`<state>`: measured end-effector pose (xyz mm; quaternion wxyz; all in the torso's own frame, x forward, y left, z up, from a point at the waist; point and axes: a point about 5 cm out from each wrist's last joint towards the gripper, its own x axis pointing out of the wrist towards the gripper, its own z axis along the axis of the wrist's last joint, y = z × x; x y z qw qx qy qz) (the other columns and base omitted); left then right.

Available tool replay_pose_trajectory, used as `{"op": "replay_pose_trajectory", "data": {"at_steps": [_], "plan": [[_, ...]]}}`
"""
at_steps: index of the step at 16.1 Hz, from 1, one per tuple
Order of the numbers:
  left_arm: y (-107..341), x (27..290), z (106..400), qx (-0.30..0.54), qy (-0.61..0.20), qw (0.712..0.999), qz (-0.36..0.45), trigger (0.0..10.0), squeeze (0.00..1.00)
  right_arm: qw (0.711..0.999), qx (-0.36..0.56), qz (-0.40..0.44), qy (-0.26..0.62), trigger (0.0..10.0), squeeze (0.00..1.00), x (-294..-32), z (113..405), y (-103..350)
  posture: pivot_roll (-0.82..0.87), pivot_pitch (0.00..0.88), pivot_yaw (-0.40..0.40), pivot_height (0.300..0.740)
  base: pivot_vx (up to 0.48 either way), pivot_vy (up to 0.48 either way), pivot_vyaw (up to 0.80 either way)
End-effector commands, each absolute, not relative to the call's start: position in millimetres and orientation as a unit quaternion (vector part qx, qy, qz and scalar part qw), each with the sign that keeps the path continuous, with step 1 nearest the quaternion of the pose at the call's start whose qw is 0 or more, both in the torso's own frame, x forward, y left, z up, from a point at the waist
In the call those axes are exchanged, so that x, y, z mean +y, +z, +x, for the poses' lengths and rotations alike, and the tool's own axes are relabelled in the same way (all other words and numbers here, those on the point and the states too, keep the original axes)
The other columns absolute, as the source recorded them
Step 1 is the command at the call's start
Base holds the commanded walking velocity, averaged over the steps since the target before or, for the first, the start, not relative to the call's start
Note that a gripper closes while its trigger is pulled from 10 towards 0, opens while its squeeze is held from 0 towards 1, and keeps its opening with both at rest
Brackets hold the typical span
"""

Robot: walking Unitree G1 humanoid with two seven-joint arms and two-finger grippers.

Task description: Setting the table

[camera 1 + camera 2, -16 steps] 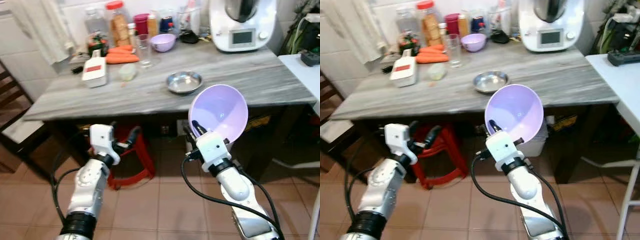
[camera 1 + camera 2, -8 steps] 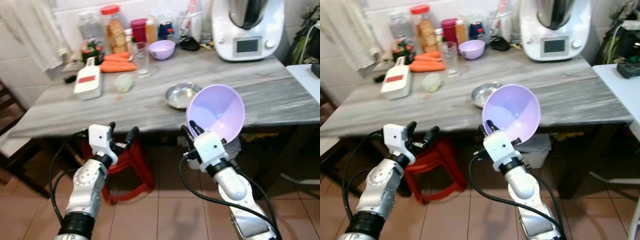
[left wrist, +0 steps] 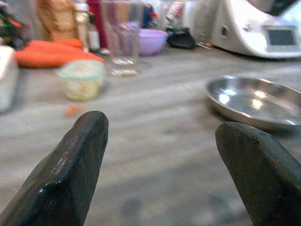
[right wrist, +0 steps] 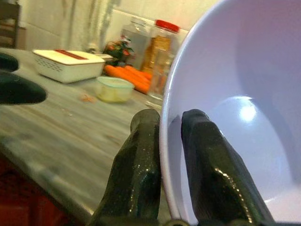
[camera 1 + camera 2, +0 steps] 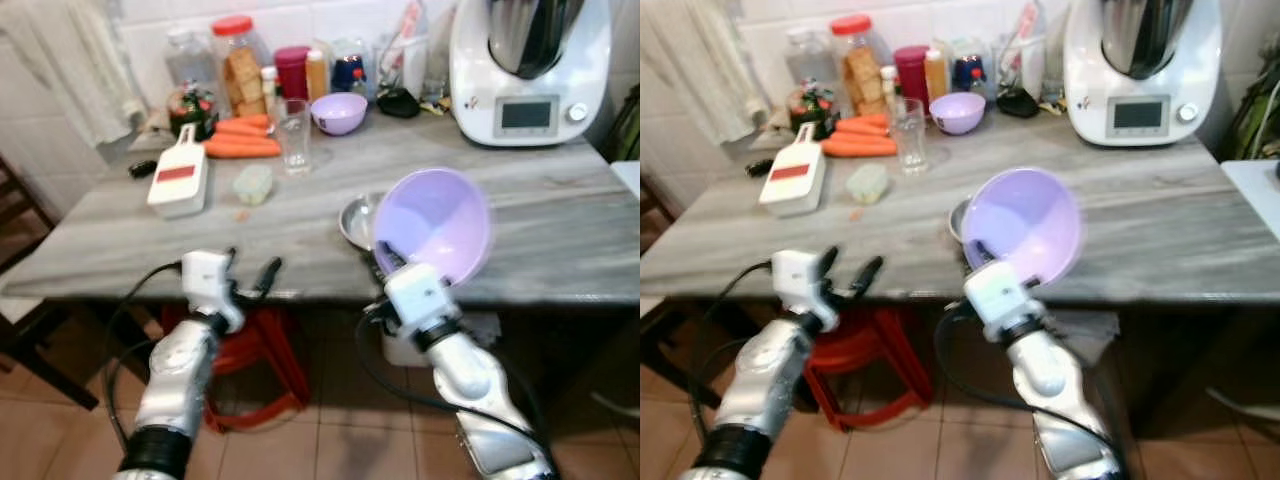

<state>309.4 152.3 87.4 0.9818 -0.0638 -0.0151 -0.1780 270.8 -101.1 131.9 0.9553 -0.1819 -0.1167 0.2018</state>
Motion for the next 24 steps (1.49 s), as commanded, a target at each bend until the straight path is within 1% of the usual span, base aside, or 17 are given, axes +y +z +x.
{"op": "replay_pose_trajectory", "data": {"at_steps": [1, 5, 10, 12, 16, 18, 20, 22, 24], "plan": [[93.0, 147.6, 311.3, -0.024, -0.187, 0.980, -0.062, 10.0, 0.00, 0.955, -0.124, -0.186, 0.196, 10.0, 0.00, -105.5, 271.7, 136.1, -0.10, 0.000, 0.139, 0.740, 0.386, 0.000, 0.00], [92.1, 144.2, 310.7, -0.022, -0.193, 0.979, -0.065, 10.0, 0.00, 0.956, -0.122, -0.184, 0.195, 10.0, 0.00, -105.3, 271.1, 135.2, -0.11, 0.000, 0.139, 0.740, 0.385, 0.000, 0.00], [89.3, 149.8, 308.6, -0.016, -0.180, 0.982, -0.059, 10.0, 0.00, 0.954, -0.123, -0.187, 0.198, 10.0, 0.00, -106.3, 270.1, 134.8, -0.11, 0.000, 0.137, 0.740, 0.325, 0.000, 0.00], [89.3, 153.6, 306.5, -0.021, -0.171, 0.983, -0.063, 10.0, 0.00, 0.954, -0.123, -0.187, 0.201, 10.0, 0.00, -105.9, 269.4, 134.6, -0.10, 0.000, 0.137, 0.740, 0.000, 0.000, 0.00], [87.4, 152.8, 298.0, -0.027, -0.175, 0.983, -0.050, 10.0, 0.00, 0.950, -0.126, -0.195, 0.209, 10.0, 0.00, -104.2, 268.4, 133.9, -0.10, 0.003, 0.132, 0.740, 0.000, 0.000, 0.00], [83.4, 155.9, 289.9, -0.021, -0.175, 0.983, -0.050, 10.0, 0.00, 0.950, -0.127, -0.195, 0.210, 10.0, 0.00, -103.6, 268.7, 134.7, -0.10, 0.007, 0.132, 0.740, 0.000, 0.000, 0.60], [79.8, 155.4, 281.0, -0.015, -0.191, 0.980, -0.048, 10.0, 0.00, 0.950, -0.126, -0.192, 0.210, 10.0, 0.00, -103.7, 269.0, 134.8, -0.09, 0.009, 0.130, 0.740, 0.000, 0.000, 0.00], [80.1, 149.1, 270.7, -0.012, -0.248, 0.967, -0.065, 10.0, 0.00, 0.948, -0.130, -0.191, 0.218, 10.0, 0.00, -104.1, 271.3, 136.7, -0.09, 0.012, 0.130, 0.740, 0.000, 0.000, 0.00], [82.2, 148.4, 263.0, -0.012, -0.282, 0.957, -0.069, 10.0, 0.00, 0.934, -0.136, -0.219, 0.247, 10.0, 0.00, -102.9, 276.4, 138.6, -0.09, 0.015, 0.131, 0.740, 0.000, 0.000, 0.00]]}}
